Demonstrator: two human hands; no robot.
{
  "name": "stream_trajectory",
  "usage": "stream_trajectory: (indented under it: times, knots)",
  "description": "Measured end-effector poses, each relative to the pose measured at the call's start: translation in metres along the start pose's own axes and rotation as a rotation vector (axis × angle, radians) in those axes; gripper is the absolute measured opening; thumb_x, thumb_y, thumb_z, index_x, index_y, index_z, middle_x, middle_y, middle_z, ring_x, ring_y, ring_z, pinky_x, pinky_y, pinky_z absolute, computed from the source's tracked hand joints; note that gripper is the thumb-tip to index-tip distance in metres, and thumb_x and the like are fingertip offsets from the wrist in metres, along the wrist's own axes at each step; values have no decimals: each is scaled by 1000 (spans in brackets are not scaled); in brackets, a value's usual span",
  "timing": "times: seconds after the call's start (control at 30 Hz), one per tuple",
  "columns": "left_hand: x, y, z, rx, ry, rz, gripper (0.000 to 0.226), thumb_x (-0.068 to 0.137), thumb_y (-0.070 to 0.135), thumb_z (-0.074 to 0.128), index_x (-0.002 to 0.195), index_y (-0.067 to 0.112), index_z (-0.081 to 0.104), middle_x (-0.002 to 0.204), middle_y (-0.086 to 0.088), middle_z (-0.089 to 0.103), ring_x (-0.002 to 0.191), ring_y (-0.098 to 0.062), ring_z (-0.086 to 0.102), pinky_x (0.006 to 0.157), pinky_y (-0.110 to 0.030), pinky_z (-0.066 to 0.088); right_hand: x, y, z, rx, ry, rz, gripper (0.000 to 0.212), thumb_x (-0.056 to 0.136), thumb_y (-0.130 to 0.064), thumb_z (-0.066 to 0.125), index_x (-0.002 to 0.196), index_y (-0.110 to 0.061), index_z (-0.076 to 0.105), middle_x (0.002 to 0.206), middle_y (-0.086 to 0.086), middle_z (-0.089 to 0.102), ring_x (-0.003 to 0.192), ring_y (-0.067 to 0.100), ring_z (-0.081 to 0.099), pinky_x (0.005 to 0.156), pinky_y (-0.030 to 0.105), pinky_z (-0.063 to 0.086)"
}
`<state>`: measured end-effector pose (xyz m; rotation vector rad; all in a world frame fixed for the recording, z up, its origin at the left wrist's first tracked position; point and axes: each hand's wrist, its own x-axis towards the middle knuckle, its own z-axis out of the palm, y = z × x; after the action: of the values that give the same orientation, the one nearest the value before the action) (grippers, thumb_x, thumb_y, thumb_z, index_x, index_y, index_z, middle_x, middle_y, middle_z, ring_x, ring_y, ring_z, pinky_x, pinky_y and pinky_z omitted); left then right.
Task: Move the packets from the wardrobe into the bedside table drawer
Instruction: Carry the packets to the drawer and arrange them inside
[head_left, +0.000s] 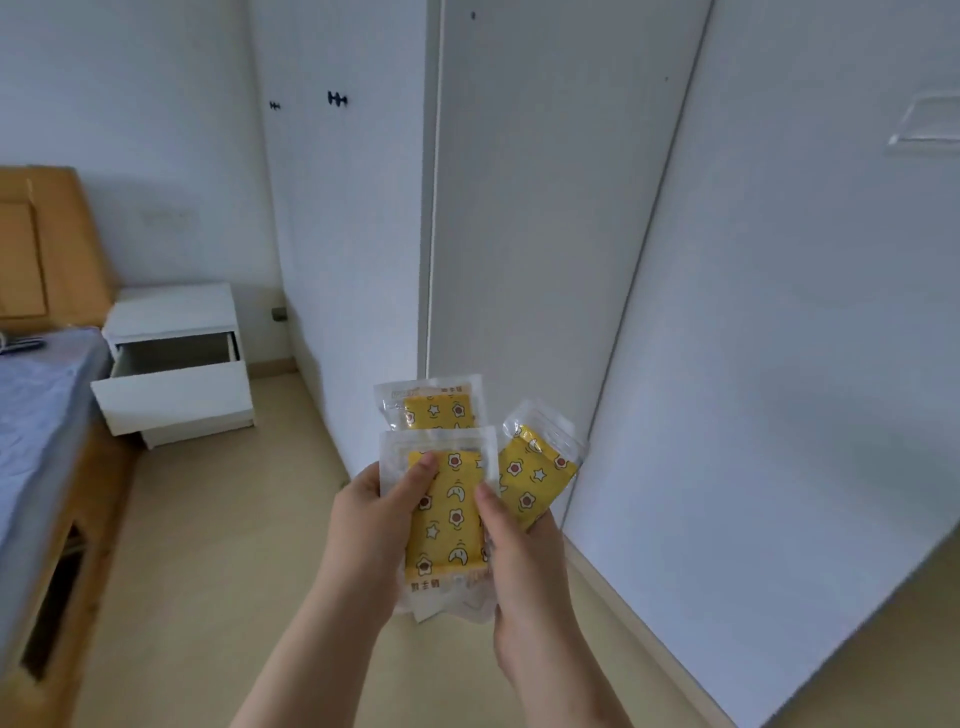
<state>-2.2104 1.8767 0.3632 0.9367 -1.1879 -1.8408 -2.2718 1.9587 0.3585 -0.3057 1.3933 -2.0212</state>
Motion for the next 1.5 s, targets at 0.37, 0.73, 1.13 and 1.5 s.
stream_trajectory:
  times: [0.37,0.73,1.13,1.5]
  knots:
    - [151,50,-69,-85,547,114,7,86,24,66,87,18,64,71,0,73,67,-19,71,53,-32,56,166,39,142,-136,-484,270,15,87,-17,66,101,-20,65,84,1,76,78,21,73,66,36,60]
    - [358,164,-156,-115,512,285,12,84,24,67,93,16,66,80,-6,74,73,-25,72,60,-38,58,317,52,347,-109,-648,135,14,88,-16,63,100,-22,65,84,1,76,79,21,73,74,43,59]
    - [551,253,-258,-29,630,346,10,86,29,65,89,19,65,80,-3,73,72,-21,71,62,-36,58,473,103,545,-88,-749,204,12,94,-27,56,98,-23,67,83,-1,76,75,18,73,71,41,59]
    - [743,290,-325,-83,719,283,16,90,30,60,86,15,64,63,-1,72,63,-21,69,57,-34,56,633,155,689,-172,-827,218,14,93,-22,58,105,-18,64,93,8,74,86,30,71,76,51,57]
